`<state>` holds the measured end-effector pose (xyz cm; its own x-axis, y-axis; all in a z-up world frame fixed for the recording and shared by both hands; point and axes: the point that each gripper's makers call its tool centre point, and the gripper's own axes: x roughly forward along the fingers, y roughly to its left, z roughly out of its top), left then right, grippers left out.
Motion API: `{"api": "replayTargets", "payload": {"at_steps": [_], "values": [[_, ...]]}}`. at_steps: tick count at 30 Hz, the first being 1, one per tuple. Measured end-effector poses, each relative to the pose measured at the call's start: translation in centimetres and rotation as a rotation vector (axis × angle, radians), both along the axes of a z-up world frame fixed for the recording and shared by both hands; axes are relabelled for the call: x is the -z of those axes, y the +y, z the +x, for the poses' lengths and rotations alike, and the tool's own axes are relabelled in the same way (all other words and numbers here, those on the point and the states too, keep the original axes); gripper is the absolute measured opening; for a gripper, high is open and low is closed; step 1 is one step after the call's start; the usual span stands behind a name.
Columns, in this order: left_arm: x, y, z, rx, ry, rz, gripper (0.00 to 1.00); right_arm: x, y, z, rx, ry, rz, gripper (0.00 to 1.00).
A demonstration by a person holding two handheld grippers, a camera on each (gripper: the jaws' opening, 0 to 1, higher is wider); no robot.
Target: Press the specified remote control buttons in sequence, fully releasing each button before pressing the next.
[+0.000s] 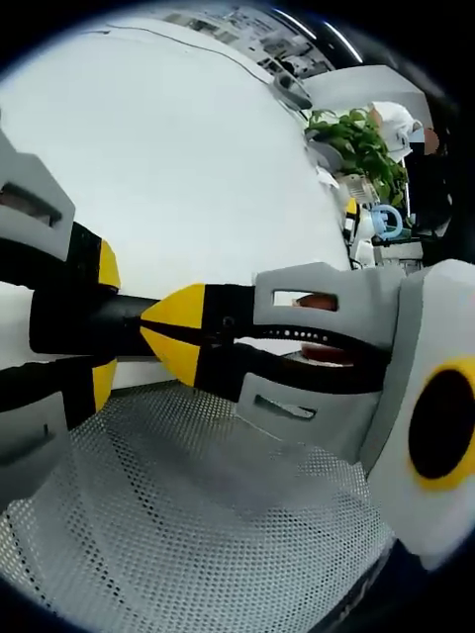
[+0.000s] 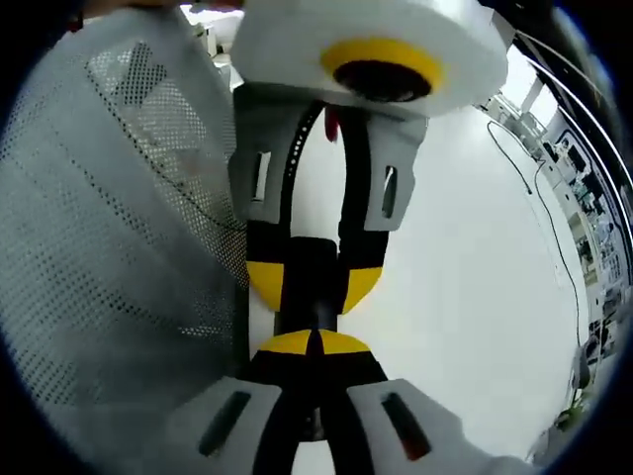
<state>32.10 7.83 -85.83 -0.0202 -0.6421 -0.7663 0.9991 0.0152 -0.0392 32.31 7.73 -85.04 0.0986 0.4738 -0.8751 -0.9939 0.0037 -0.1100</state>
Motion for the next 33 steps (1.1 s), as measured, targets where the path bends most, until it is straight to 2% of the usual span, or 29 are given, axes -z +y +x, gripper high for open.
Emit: {"api": "replayTargets", "payload": {"at_steps": [2, 5, 8, 12, 22, 28, 33], "values": [[0.01, 0.01, -0.02, 0.0, -0.001, 0.0, 0.26, -0.1, -0.01, -0.04, 0.05, 0.033, 0.032, 0.0], [-0.01, 0.01, -0.01, -0.002, 0.002, -0.005, 0.26, -0.2, -0.05, -0.42, 0.053, 0.053, 0.037, 0.0], [0.0, 0.0, 0.0, -0.002, 0.003, -0.005, 0.26, -0.06, 0.01, -0.22, 0.043, 0.008, 0.021, 0.0], [-0.02, -0.01, 0.01, -0.001, 0.003, -0.005, 0.26, -0.11, 0.03, -0.1, 0.05, 0.037, 0.034, 0.0], [0.0, 0.01, 0.03, -0.002, 0.004, -0.006, 0.26, -0.01, 0.48, -0.13, -0.015, -0.006, 0.015, 0.0], [-0.01, 0.01, 0.05, -0.005, 0.005, -0.006, 0.26, 0.03, 0.45, 0.04, 0.062, 0.018, 0.027, 0.0], [0.01, 0.02, 0.03, -0.005, 0.003, -0.006, 0.26, -0.18, 0.4, 0.01, 0.079, 0.036, 0.061, 0.0]]}}
